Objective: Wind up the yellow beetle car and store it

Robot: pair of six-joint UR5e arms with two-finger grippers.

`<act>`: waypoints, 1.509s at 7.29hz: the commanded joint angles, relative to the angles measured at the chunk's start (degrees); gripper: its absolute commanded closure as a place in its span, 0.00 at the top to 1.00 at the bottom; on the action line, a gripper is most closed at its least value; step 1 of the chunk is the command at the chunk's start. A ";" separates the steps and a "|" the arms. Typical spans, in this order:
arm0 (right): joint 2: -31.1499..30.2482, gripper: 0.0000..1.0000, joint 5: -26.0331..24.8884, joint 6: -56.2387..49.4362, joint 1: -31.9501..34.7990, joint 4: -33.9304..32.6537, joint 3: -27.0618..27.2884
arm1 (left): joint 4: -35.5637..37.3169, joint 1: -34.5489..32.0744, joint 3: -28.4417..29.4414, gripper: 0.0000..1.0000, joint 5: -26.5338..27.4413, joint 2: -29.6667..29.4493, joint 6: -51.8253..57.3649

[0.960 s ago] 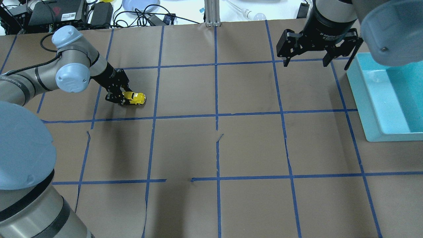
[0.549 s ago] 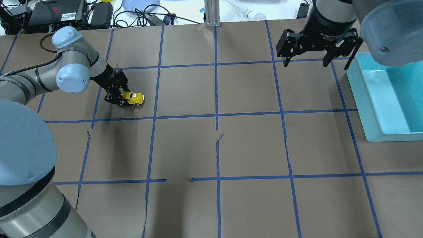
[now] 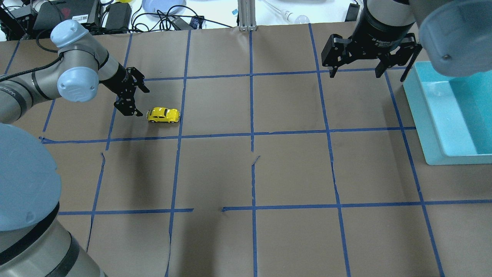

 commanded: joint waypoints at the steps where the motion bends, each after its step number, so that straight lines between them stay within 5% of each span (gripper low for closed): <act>1: 0.00 1.00 -0.06 0.00 0.00 0.09 0.00 | -5.00 -0.13 0.70 1.00 1.85 3.24 13.34; 7: 1.40 1.00 -0.67 0.00 -0.35 0.09 0.00 | -27.25 -1.54 9.57 1.00 6.96 15.72 55.19; 11: 3.78 1.00 0.12 0.71 -0.18 0.09 -0.09 | -30.62 -7.67 8.62 1.00 7.05 22.94 62.34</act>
